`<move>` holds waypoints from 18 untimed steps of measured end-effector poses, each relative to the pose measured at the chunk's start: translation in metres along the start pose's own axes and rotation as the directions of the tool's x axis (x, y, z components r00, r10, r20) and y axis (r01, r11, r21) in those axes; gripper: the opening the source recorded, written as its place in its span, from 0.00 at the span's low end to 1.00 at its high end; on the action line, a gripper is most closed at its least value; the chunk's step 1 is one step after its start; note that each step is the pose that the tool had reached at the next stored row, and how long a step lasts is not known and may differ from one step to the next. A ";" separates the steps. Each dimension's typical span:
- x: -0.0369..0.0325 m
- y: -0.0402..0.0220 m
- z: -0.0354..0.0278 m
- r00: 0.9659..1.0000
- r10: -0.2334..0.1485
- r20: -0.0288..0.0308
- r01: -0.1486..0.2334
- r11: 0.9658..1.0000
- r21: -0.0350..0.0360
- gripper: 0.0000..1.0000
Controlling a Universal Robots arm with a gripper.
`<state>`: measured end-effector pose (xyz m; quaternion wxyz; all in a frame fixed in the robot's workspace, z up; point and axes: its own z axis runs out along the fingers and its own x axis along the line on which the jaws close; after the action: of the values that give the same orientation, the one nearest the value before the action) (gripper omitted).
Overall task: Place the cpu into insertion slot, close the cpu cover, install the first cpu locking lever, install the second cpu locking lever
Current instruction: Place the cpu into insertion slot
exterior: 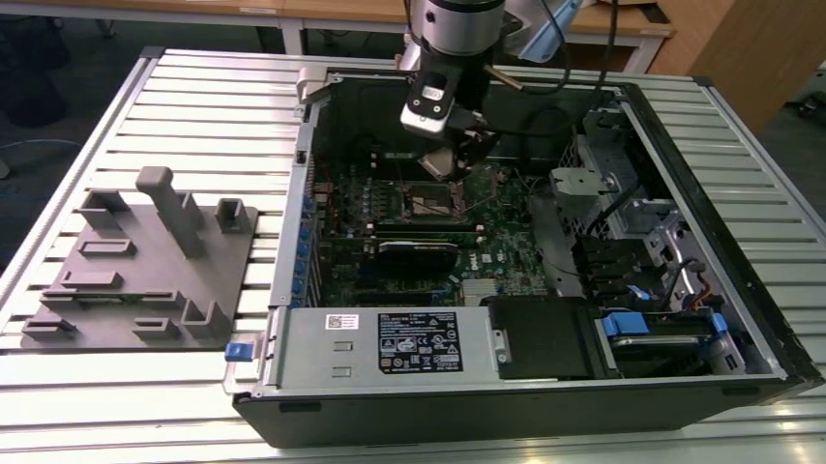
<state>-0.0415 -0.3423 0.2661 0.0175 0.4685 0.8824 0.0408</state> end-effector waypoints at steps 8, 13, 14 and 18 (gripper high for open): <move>0.0000 -0.0001 0.0004 0.990 0.144 0.013 -0.144 0.990 -0.002 0.54; 0.0000 -0.0001 0.0008 0.972 0.233 0.020 -0.233 0.972 -0.004 0.54; 0.0000 -0.0001 0.0009 0.968 0.251 0.022 -0.251 0.968 -0.005 0.54; 0.0000 -0.0001 0.0012 0.947 0.320 0.028 -0.320 0.947 -0.007 0.54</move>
<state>-0.0415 -0.3423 0.2649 0.0239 0.6061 0.7942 0.0374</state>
